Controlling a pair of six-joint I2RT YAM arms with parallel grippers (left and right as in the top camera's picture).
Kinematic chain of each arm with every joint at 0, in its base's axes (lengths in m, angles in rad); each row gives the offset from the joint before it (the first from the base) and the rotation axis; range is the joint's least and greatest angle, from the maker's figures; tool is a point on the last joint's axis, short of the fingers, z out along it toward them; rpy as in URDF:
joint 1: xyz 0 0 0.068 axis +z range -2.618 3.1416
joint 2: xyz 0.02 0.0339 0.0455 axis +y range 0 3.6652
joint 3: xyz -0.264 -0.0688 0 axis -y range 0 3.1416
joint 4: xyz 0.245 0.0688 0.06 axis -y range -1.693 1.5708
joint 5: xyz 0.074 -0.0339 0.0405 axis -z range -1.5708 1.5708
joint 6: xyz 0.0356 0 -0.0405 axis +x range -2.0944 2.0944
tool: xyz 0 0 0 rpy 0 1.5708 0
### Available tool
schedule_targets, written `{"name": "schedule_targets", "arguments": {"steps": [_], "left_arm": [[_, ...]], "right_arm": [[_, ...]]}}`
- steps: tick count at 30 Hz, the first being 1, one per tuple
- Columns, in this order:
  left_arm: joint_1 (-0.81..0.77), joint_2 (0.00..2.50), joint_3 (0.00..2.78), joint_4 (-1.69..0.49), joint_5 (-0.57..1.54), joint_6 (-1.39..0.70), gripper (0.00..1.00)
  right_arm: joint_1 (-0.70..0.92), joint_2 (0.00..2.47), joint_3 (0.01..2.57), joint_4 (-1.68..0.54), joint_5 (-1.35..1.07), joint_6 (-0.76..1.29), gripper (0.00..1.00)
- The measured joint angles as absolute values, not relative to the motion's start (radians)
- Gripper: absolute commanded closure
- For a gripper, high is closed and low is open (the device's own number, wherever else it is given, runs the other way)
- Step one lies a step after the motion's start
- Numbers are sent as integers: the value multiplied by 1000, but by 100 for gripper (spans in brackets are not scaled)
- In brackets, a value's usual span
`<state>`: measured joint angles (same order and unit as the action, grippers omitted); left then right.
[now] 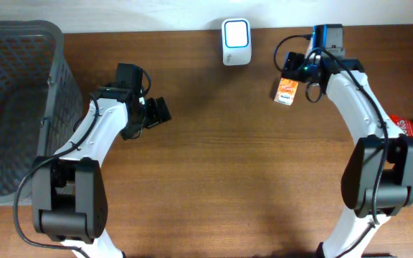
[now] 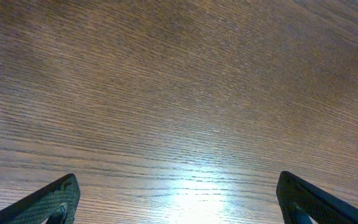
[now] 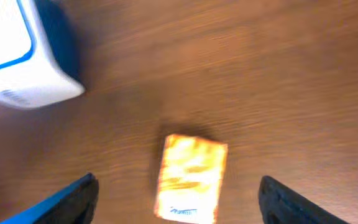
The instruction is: Scan the item barcode
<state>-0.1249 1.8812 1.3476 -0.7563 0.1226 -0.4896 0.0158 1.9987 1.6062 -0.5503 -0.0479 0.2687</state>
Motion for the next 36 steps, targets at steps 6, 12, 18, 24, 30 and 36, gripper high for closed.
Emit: {"name": "schedule_targets", "arguments": {"steps": [6, 12, 18, 24, 30, 36], "left_arm": [[-125, 1881, 1348, -781, 123, -490, 1], [-125, 1881, 1348, -782, 123, -490, 1], [-125, 1881, 1348, -786, 123, -490, 1], [-125, 1881, 1348, -786, 123, -490, 1], [-125, 1881, 1348, -786, 123, -490, 1], [-125, 1881, 1348, -775, 123, -490, 1]], "right_arm": [[33, 2140, 1603, -607, -29, 441, 30], [33, 2184, 1602, -588, -15, 474, 91], [14, 2173, 1609, -629, -1, 475, 96], [-250, 1983, 1606, -829, 23, 475, 96], [-577, 1883, 1608, -953, 47, 463, 79], [-476, 1910, 1608, -899, -366, 234, 34]]}}
